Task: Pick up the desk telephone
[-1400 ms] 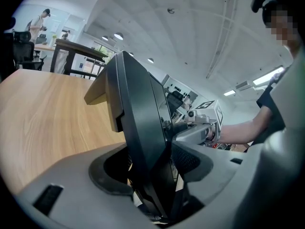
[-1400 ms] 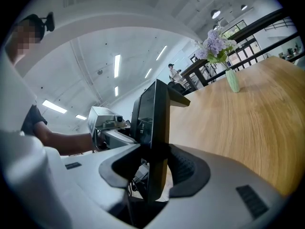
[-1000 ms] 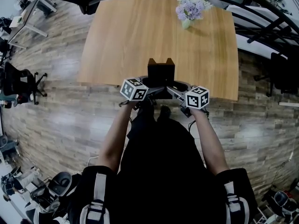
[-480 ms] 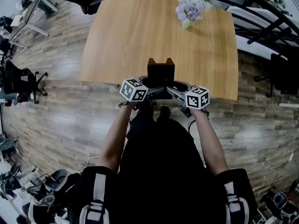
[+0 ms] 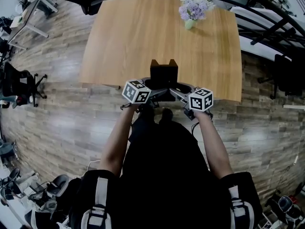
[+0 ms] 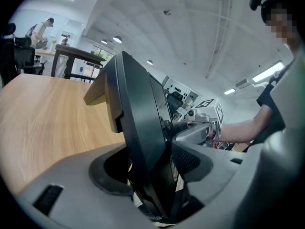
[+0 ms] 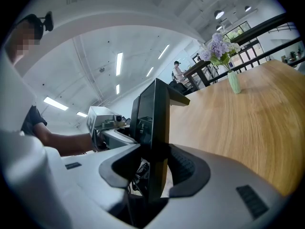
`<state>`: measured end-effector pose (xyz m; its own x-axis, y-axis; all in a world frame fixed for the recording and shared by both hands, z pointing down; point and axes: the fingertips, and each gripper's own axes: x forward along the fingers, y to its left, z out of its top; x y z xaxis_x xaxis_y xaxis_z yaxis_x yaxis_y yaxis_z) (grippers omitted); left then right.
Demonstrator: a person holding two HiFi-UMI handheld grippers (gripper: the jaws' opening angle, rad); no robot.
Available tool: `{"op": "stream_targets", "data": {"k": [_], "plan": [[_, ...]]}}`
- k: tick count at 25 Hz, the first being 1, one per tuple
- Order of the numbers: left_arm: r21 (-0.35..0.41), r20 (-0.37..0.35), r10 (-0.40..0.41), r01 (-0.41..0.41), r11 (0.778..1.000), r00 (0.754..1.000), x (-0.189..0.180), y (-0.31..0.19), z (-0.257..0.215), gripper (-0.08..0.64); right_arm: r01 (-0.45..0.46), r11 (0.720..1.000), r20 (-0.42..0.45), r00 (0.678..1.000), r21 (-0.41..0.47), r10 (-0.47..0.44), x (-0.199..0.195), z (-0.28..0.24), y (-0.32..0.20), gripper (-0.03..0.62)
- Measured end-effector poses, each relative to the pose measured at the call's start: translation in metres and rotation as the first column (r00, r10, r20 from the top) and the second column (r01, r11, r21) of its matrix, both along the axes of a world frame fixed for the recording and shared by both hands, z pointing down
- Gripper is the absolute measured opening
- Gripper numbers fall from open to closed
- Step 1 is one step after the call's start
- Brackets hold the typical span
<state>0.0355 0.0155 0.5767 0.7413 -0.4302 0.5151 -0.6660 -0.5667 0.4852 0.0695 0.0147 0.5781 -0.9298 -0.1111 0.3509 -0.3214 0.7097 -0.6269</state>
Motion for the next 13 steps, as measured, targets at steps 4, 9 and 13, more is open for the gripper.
{"op": "stream_targets", "data": {"k": [4, 9, 13], "plan": [[-0.002, -0.004, 0.008, -0.008, 1.0, 1.0, 0.0027, 0.0011, 0.0023, 0.278, -0.008, 1.0, -0.006, 1.0, -0.002, 0.008, 0.0027, 0.0021, 0.0015, 0.184], [-0.005, -0.006, 0.011, -0.011, 1.0, 1.0, 0.0038, -0.0008, 0.0044, 0.278, -0.016, 1.0, -0.009, 1.0, -0.014, 0.016, 0.0038, 0.0039, 0.0, 0.184], [-0.003, -0.013, 0.017, -0.017, 1.0, 1.0, 0.0077, -0.0029, 0.0031, 0.278, -0.028, 0.999, 0.003, 1.0, -0.019, 0.028, 0.0074, 0.003, -0.0018, 0.184]]}}
